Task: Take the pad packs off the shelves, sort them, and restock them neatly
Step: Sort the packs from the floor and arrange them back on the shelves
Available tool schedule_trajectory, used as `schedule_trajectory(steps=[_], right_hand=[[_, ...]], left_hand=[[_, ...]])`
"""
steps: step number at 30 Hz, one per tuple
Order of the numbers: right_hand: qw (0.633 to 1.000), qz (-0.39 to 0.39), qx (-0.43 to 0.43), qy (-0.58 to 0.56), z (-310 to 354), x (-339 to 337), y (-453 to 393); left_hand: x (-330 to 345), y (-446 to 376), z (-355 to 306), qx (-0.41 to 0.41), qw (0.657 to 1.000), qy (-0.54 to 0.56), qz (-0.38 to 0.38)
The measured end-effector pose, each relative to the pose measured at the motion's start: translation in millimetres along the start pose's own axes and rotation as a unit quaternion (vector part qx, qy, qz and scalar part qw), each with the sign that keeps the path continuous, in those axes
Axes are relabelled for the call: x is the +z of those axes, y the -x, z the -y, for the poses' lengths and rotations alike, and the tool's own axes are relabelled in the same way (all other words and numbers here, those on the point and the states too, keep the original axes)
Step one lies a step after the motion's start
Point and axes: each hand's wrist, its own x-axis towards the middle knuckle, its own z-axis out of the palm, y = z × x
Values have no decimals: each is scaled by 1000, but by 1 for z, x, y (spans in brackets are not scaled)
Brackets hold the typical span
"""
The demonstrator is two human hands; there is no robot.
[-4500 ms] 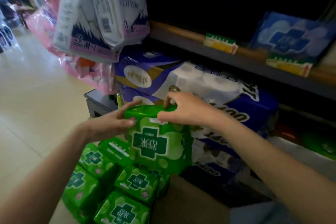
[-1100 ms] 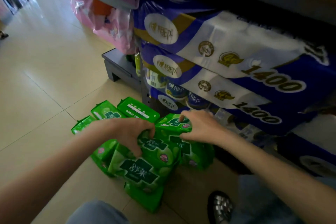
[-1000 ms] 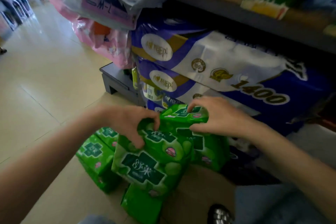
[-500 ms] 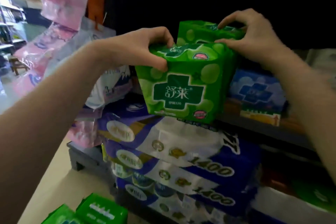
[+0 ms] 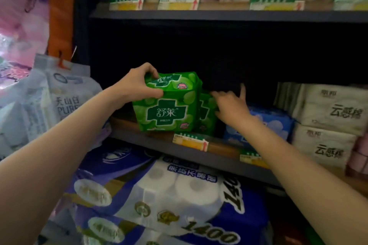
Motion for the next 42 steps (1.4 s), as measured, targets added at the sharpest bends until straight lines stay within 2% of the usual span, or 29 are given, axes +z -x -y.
schedule_trajectory(steps=[4,6,8,9,11,13,14,17,22,26,31,35,37,39,42], right_hand=[[995,-49,87,-13,-18,-8,17],[992,-9,121,-11,-26,-10,27],[987,71,144,-21,-31,-4,30],[982,101,153,-34,-33,-1,29],[977,125,166,-51,-33,1,24],[979,126,157,-31,-29,-1,20],[980,129,152,-21,-26,-2,19],[979,125,158,-40,-22,0,22],[985,88,143,-46,-30,7,31],[978,107,132,-123,-43,1,36],[977,101,127,-136,-45,2,34],[980,112,127,-103,-45,5,33],[979,126,130,-97,-42,3,33],[980,112,122,-108,-36,-1,27],[983,43,87,-153,-17,-3,9]], left_hand=[[1,-22,-2,23,999,9,29],[2,-36,-4,36,997,-35,62],[6,-51,-3,18,983,-150,103],[10,-57,-4,2,965,-234,118],[29,-64,-9,-8,904,-401,146],[60,-56,-14,14,856,-479,193],[73,-49,-17,26,851,-482,206],[85,-42,-14,52,882,-430,186],[68,-42,1,137,905,-360,181],[70,-39,4,182,915,-319,169],[89,-44,-10,225,923,-268,162],[93,-43,9,203,953,-208,83],[89,-39,19,169,962,-203,74],[86,-36,21,138,952,-257,95],[83,-33,18,88,929,-341,110]])
